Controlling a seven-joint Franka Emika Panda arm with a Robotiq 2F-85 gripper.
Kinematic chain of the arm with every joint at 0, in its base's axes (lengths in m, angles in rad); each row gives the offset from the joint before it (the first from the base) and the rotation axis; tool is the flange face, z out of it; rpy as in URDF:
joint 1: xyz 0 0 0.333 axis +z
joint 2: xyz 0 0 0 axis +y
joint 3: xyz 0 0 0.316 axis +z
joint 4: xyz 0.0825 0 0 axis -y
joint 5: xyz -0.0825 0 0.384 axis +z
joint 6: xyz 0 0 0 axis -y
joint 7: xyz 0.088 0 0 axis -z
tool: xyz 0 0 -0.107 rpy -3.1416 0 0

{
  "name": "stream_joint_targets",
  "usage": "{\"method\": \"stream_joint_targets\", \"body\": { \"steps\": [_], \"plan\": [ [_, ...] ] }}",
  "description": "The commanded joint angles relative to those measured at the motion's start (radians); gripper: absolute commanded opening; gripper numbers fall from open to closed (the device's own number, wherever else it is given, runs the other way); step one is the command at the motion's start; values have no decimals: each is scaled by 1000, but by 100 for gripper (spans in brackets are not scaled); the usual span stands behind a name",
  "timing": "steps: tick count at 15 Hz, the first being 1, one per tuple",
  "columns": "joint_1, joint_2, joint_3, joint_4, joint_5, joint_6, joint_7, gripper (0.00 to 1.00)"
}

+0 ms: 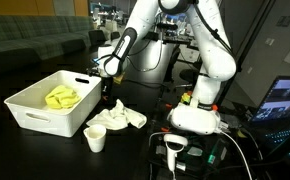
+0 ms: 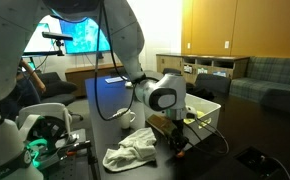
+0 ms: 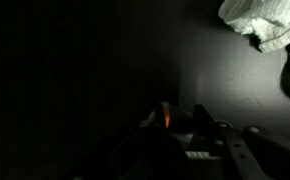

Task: Put the towels in the basket and the tape and marker in the mug

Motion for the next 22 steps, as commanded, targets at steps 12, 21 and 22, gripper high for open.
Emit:
{"method": "stream_joint_targets", "body": {
  "steps": [12,21,22],
  "plan": [
    [66,-108,-36,-47,-56,-12,24,7],
    [87,-379,32,-167,-113,-153,-86,7],
    [89,-412,46,-165,-106,-215,-101,7]
  ]
}}
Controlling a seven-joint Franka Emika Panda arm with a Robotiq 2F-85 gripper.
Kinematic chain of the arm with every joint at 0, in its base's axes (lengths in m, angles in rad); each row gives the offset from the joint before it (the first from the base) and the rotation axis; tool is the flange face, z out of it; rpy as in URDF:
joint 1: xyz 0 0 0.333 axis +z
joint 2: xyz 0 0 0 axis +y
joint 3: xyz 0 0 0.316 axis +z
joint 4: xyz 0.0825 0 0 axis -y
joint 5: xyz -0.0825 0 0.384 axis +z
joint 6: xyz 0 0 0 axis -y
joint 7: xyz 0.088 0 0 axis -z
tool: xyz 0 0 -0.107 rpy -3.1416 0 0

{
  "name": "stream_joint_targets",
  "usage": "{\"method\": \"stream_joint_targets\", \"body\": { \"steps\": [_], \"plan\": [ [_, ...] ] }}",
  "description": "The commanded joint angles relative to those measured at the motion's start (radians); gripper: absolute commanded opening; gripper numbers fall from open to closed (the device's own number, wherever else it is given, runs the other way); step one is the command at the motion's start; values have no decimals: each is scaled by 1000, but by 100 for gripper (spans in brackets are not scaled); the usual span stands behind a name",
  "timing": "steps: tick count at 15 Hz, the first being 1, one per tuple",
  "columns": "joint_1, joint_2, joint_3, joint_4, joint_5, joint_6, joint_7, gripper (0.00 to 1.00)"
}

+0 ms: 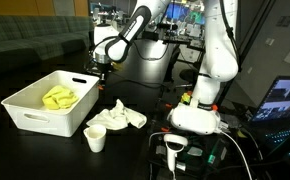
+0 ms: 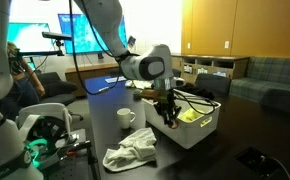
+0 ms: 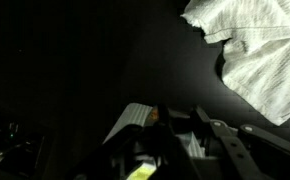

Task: Put the towels in the basket and the tape and marker in the mug

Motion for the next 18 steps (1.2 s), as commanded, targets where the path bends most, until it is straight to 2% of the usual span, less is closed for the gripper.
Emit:
{"method": "stream_joint_targets", "body": {
  "steps": [1,7,11,14,18],
  "plan": [
    [12,-135,39,-25,8,-171,-55,7],
    [60,-212,110,89,20,-503,-124,7],
    [105,-176,151,223,29,-693,-153,7],
    [139,-142,177,302,17,-788,-138,7],
    [171,-86,205,362,42,-831,-135,7]
  ]
}}
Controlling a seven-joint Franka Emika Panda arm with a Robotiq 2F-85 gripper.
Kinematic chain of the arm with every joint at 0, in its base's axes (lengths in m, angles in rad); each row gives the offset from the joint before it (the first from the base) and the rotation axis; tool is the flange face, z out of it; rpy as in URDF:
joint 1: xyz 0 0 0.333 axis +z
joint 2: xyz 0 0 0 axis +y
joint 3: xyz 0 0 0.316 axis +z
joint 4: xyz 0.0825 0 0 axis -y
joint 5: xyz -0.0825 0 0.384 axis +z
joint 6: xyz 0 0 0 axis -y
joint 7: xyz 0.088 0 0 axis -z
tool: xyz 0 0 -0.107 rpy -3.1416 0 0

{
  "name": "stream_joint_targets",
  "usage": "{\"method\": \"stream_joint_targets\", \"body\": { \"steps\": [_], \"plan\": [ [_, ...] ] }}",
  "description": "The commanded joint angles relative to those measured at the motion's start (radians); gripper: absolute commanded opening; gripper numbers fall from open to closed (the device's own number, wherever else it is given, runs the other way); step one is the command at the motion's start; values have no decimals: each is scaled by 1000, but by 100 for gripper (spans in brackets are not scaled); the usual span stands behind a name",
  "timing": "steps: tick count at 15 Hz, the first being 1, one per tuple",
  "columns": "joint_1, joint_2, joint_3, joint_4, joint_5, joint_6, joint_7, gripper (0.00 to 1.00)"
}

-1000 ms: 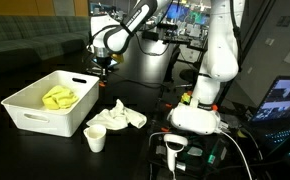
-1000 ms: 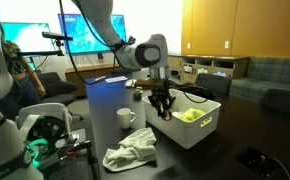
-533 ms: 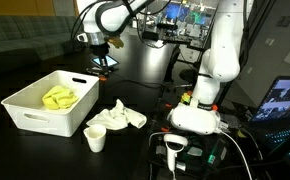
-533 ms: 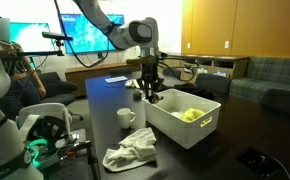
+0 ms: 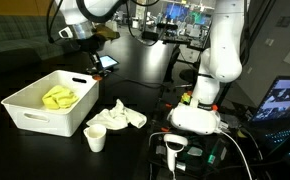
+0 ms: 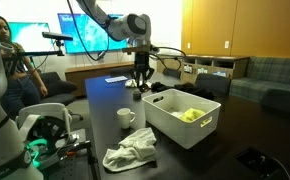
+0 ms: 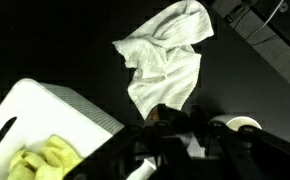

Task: Put the towels in the basket and the tape and marker in the mug

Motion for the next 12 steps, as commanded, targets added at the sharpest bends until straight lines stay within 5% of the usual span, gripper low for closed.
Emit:
{"method": "stream_joint_targets", "body": {
  "steps": [1,12],
  "plan": [
    [20,70,20,82,40,-54,-10,7],
    [61,227,80,167,172,-88,-21,7]
  ]
}}
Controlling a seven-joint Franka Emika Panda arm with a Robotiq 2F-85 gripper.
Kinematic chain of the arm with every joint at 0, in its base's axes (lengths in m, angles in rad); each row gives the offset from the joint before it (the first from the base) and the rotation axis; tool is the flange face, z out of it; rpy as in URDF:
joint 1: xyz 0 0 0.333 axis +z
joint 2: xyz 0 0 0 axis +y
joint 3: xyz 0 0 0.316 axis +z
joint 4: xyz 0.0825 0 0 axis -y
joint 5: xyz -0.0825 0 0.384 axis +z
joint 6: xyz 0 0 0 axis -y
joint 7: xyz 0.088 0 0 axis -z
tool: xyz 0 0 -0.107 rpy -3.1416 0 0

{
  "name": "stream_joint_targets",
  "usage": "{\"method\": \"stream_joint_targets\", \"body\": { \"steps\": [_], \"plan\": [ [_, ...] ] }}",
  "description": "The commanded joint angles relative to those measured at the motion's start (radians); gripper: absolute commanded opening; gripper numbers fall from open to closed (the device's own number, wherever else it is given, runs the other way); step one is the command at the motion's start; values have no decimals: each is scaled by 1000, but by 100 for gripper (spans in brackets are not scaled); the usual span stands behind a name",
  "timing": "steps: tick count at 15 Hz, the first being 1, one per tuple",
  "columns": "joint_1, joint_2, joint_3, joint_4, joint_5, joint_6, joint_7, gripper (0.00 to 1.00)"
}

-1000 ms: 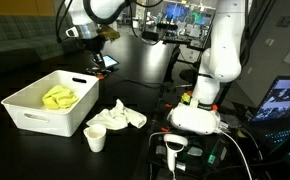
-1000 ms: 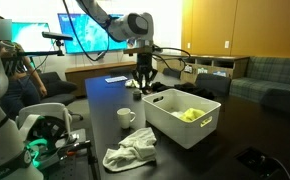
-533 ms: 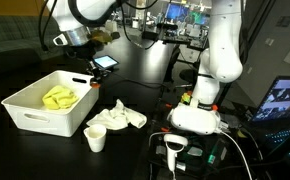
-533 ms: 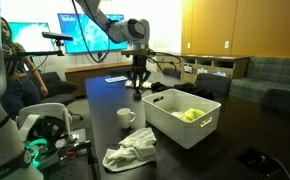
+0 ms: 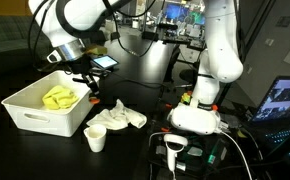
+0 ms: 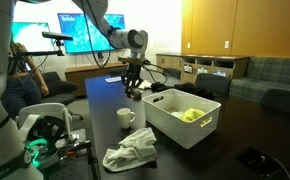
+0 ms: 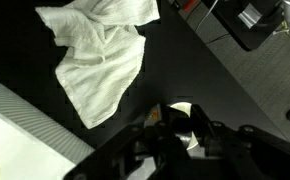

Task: Put the towels in the basket and the tape and marker in the mug

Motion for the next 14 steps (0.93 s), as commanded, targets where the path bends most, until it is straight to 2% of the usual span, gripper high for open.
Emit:
{"method": "stream_joint_targets", "body": {
  "steps": [1,14],
  "plan": [
    [13,72,14,87,40,-46,-15,7],
    [7,285,29,236,126,-154,-95,7]
  ]
}}
